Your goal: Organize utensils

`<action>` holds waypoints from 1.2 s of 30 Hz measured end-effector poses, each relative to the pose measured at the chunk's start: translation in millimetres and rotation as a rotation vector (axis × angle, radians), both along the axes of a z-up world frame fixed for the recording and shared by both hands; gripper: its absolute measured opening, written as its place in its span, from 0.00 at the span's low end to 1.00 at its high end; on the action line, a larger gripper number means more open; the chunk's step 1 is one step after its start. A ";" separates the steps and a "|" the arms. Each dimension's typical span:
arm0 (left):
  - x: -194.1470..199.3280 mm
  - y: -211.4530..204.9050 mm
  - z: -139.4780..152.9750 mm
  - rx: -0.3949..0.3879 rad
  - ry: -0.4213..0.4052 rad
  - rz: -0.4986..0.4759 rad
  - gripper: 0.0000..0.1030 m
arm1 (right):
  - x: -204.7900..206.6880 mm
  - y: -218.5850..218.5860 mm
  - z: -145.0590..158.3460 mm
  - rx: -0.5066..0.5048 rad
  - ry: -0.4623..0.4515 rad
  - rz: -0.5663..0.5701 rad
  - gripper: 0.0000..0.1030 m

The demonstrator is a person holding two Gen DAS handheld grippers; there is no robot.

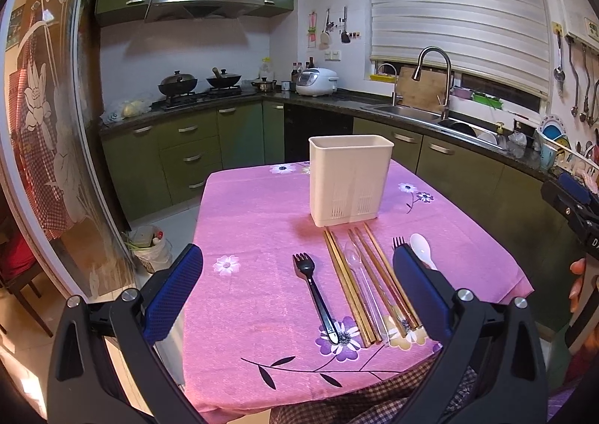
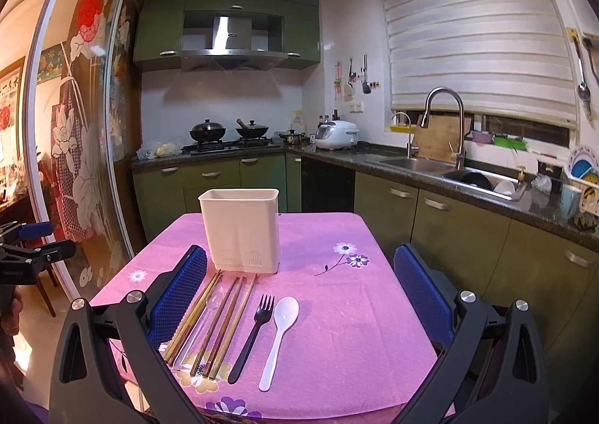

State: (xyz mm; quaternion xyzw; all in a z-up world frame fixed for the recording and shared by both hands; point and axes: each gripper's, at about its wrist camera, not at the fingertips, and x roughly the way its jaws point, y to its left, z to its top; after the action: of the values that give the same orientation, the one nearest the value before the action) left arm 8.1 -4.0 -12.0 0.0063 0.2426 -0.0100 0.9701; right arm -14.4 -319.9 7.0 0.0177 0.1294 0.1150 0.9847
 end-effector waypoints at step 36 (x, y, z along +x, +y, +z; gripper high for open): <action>177.2 -11.0 -148.1 0.018 0.465 0.172 0.69 | 113.8 13.4 -34.8 0.002 0.235 0.042 0.96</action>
State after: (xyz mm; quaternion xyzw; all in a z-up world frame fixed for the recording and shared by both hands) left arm 185.4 -15.0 -160.1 -0.0083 0.4589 0.0737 0.8854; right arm 99.4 -306.5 -27.8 0.0292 0.2440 0.1330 0.9602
